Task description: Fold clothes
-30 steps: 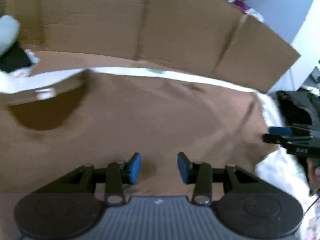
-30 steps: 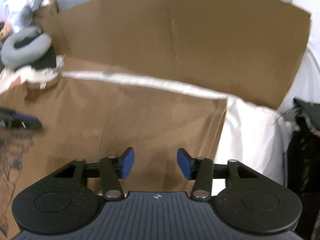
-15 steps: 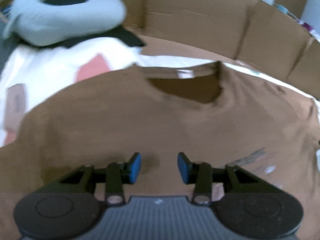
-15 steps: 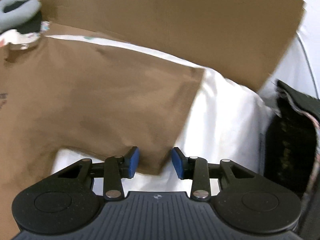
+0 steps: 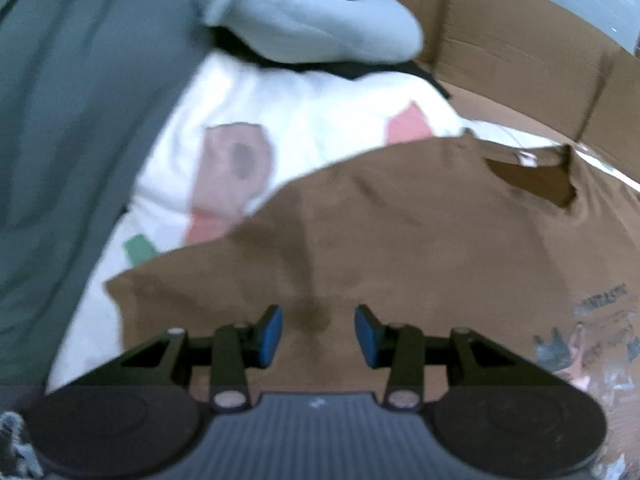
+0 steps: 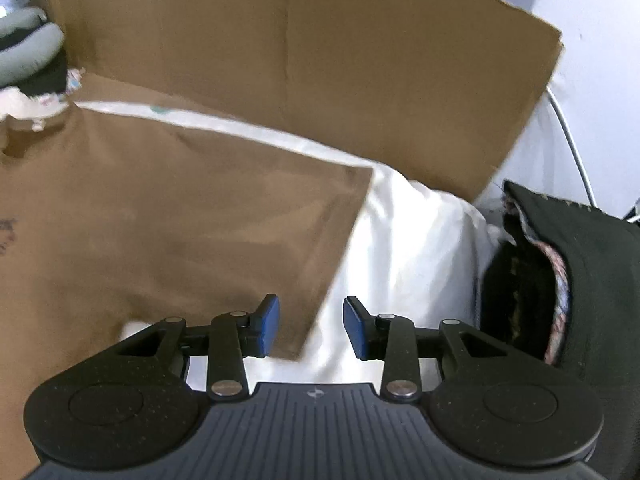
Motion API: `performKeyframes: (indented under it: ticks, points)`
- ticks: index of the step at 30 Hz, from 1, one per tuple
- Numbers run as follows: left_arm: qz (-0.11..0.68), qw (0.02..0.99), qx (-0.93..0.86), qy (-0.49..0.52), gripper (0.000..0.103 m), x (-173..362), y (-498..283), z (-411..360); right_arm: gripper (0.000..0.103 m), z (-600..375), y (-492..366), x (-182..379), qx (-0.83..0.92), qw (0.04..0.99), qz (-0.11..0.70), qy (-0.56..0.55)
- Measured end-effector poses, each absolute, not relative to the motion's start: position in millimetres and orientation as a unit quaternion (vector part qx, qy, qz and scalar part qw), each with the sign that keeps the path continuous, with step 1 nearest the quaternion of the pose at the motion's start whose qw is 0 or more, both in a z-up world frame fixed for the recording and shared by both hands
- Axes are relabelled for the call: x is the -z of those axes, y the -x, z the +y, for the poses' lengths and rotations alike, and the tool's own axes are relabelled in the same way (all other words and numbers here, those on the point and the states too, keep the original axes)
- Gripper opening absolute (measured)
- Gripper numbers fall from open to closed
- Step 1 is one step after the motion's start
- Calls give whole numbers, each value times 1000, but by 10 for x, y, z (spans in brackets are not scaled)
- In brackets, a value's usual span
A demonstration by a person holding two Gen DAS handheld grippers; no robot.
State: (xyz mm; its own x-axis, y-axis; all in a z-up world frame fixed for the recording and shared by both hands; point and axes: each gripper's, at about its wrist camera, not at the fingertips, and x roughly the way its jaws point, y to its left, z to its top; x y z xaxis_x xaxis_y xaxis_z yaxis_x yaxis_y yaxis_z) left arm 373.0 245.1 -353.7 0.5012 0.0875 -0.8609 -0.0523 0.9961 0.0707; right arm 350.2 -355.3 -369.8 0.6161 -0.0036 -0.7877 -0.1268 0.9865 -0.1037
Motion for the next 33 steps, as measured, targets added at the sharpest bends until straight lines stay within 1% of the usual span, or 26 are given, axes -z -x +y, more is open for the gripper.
performKeyframes:
  ticks: [5,12,15,17,19,21,22,23,25,30,33]
  points:
    - [501,863,-59,-27,43,3584,-3766,2708,42,-3353,-3520,3663,-65,899,429,67]
    - [499,865,-52,-1,43,3892,-3942,2918,42,-3121,-3546,3766,-96,885,447,88]
    - [494,868,-55,16,49,3991,-4012,3009,42,-3068,-3519,3805,-104,880,453,102]
    - [488,870,-60,27,61,4029,-4039,3097,42,-3045,-3501,3830,-108,876,457,108]
    - [483,872,-73,40,63,4054,-4061,3203,42,-3029,-3492,3855,-108,874,461,112]
    - [479,871,-95,55,61,4063,-4083,3325,42,-3021,-3483,3876,-107,872,464,110]
    - [477,870,-110,62,56,4052,-4092,3395,42,-3016,-3483,3884,-106,872,466,109]
    - [476,868,-125,68,45,4040,-4101,3467,42,-3011,-3485,3891,-105,871,467,107]
    - [474,865,-145,77,35,3968,-4097,3590,42,-2995,-3492,3904,-104,871,469,105]
    - [472,867,-138,80,35,3677,-3972,3751,42,-2966,-3504,3914,-105,872,469,98]
    - [478,859,-149,108,32,3557,-3764,3773,42,-2951,-3507,3921,-106,872,468,94]
